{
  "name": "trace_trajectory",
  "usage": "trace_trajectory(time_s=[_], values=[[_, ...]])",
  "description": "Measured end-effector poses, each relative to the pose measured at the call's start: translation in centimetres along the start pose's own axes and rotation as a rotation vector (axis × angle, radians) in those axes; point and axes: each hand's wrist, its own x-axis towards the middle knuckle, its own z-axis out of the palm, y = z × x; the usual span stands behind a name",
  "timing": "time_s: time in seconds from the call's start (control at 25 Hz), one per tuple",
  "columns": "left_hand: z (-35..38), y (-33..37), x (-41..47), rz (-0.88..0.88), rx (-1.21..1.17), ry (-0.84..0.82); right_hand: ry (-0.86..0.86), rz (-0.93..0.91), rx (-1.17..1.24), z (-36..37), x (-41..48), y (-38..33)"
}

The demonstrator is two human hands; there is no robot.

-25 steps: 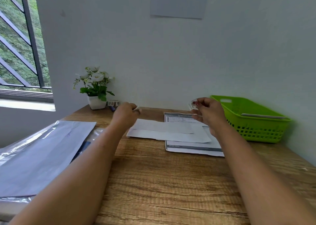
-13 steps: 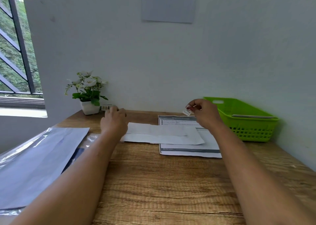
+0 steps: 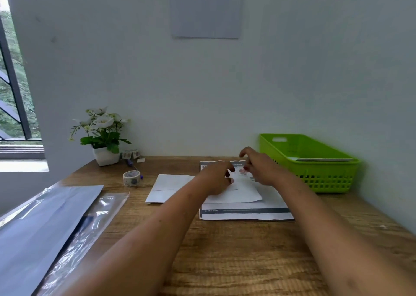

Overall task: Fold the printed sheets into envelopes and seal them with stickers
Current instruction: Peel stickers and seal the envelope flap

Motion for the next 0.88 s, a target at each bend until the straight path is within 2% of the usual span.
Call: trace_trajectory(time_s=[0.16,0.28,0.68,0.88], values=[[1.3,-0.3,0.3,-0.003,-0.063,-0.026,-0.005,-0.036,-0.112,0.7,0.5,1.2],[1.8,-0.7,0.0,0.021,-0.1,0.02,-0.019,-0.071,-0.157,1.4,0.5,1.2],[2.2,-0.8,-0.2,0.069,-0.015,0.048,0.05,-0.032,-0.121,2.1,-0.1,1.2],[2.3,-0.8,-0.2,0.069,0.015,0.052,0.048,-0.047,-0.198,2.3,-0.2,1.1]])
